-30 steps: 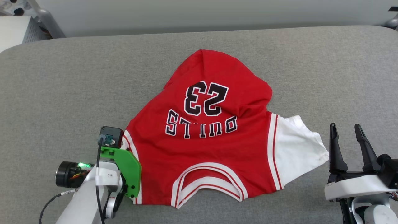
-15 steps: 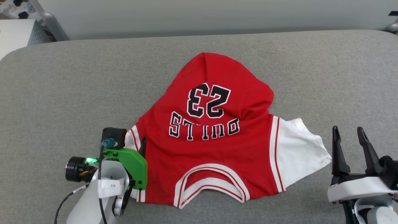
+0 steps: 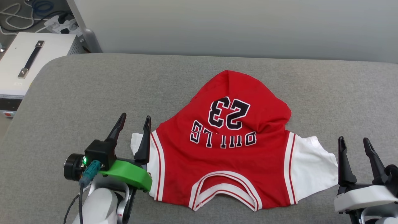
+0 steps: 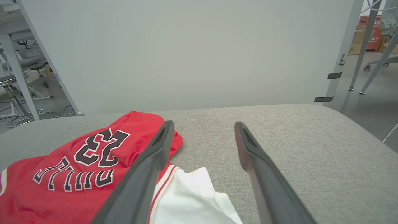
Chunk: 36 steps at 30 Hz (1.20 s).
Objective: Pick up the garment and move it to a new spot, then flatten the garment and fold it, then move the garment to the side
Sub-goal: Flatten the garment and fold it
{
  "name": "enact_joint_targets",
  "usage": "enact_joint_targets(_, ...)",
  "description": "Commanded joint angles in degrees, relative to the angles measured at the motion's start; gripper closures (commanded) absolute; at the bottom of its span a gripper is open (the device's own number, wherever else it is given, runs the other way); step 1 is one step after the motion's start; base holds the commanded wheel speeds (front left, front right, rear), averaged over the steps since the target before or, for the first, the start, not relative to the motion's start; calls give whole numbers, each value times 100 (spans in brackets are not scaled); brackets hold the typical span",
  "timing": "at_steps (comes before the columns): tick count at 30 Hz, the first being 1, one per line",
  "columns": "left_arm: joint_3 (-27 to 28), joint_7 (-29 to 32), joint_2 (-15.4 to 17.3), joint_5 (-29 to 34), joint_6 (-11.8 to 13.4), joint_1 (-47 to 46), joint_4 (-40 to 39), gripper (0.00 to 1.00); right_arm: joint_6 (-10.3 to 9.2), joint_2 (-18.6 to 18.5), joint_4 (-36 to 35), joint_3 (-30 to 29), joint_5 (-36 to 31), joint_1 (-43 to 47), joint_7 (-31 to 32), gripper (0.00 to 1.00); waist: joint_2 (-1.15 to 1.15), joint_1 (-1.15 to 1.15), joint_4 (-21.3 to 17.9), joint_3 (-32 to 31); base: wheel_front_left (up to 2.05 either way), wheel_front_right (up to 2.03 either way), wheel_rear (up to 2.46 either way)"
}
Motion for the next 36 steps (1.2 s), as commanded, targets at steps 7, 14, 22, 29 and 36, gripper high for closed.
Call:
enact_joint_targets(7, 503, -33, -539, 460, -484, 964, -891, 0, -6, -13, 2, 66, 58, 170, 83, 0, 0, 0, 61, -169, 0, 0, 0)
enact_joint_targets(14, 725, -34, -822, 777, -786, 1119, -906, 0, -6, -29, 77, 117, 91, 198, 155, 0, 0, 0, 41, -208, 0, 0, 0)
enact_joint_targets(22, 866, -34, -973, 895, -929, 1088, -873, 0, -6, -213, 153, 215, 90, 193, 788, 0, 0, 0, 17, -134, 0, 0, 0)
enact_joint_targets(29, 846, -34, -1009, 922, -955, 972, -852, 0, -6, -710, 108, 321, 323, -78, 3183, 0, 0, 0, 97, 127, 0, 0, 0)
enact_joint_targets(36, 732, -34, -993, 895, -960, 797, -837, 0, -6, -1135, 195, 153, 584, -494, 5246, 0, 0, 0, 310, 408, 0, 0, 0)
